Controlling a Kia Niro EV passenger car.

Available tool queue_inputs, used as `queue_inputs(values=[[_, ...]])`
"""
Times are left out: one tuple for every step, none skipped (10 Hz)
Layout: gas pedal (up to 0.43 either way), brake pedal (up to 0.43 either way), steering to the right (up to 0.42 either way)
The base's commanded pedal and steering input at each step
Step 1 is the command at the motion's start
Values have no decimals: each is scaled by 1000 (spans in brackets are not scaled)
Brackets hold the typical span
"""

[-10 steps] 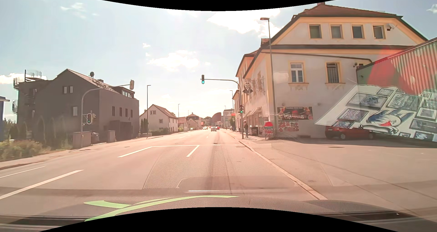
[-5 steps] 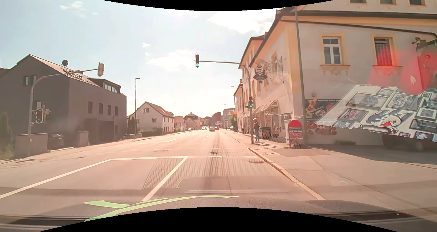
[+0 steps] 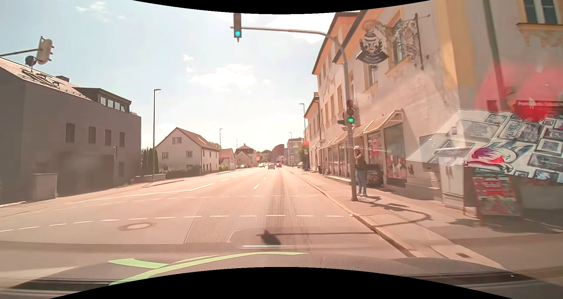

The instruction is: Follow the waypoints while adhering to traffic rules and regulations

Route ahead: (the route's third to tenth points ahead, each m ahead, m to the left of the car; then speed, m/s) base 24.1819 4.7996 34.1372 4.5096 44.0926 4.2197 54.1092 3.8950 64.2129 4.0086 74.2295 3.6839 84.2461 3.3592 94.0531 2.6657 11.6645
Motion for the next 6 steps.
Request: queue_inputs(values=[[67, 0, -3], [67, 0, -4], [67, 0, -4], [67, 0, -4], [67, 0, -4], [67, 0, -4]])
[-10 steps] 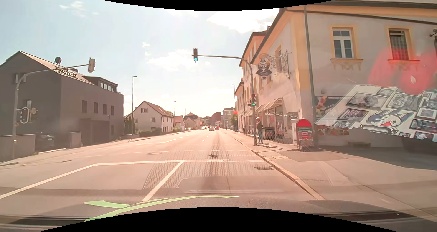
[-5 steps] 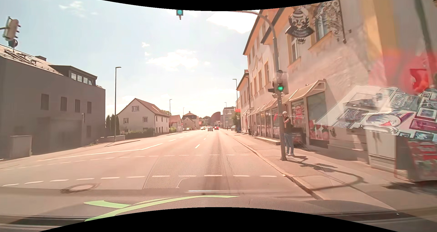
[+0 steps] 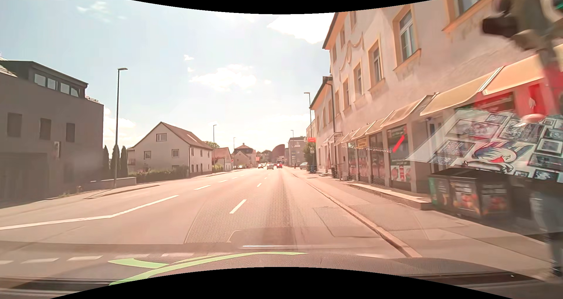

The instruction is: Follow the waypoints while adhering to traffic rules and regulations

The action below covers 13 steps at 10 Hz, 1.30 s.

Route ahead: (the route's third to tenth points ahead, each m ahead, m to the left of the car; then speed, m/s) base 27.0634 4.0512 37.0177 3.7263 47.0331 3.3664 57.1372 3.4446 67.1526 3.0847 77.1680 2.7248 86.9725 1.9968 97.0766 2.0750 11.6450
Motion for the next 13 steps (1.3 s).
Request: queue_inputs(values=[[67, 0, -4], [67, 0, -4], [67, 0, -4], [59, 0, -4], [20, 0, -4], [0, 0, -4], [0, 0, -4], [0, 0, -4], [0, 0, -4], [0, 0, -4], [0, 0, -3], [0, 0, -3], [0, 0, -3]])
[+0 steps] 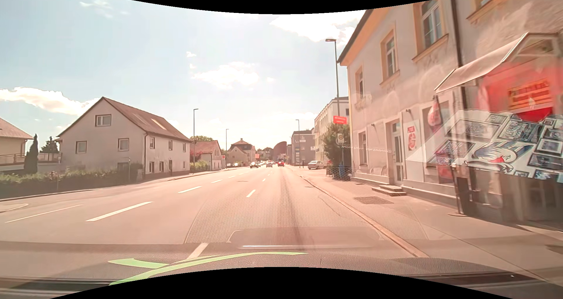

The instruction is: Follow the waypoints while adhering to traffic rules and regulations

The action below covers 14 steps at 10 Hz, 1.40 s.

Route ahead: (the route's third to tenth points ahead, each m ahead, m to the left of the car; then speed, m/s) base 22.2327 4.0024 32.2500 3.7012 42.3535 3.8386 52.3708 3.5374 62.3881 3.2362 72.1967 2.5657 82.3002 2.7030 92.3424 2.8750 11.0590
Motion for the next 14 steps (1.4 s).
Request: queue_inputs(values=[[0, 0, -2], [0, 0, -2], [0, 0, -2], [0, 0, -2], [0, 0, -2], [0, 0, -2], [0, 0, -2], [0, 0, -2], [0, 0, -2], [0, 0, -2], [0, 0, -2], [0, 0, -2], [8, 0, -1], [8, 0, 0]])
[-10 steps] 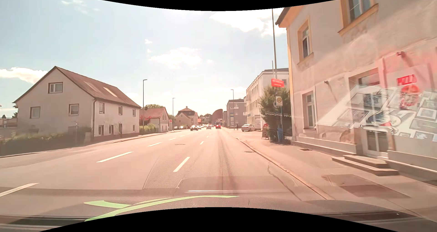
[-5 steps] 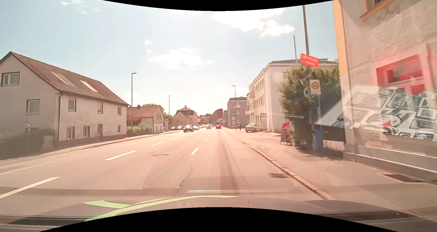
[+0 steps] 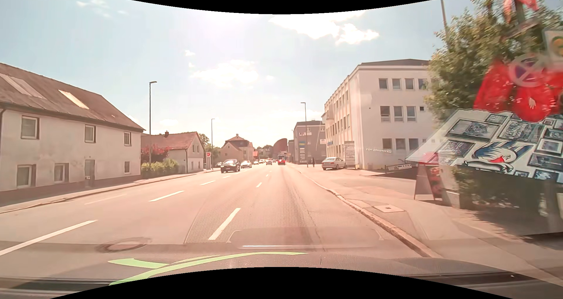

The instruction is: Follow the waypoints while adhering to traffic rules and regulations

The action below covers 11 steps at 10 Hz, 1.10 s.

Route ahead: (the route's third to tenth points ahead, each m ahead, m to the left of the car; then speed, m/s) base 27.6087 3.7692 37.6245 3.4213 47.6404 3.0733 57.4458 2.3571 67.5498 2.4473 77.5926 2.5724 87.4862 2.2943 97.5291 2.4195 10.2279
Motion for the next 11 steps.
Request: queue_inputs(values=[[8, 0, 0], [28, 0, 1], [28, 0, 1], [39, 0, 1], [39, 0, 1], [39, 0, 2], [39, 0, 2], [39, 0, 2], [47, 0, 2], [47, 0, 2], [59, 0, 2]])
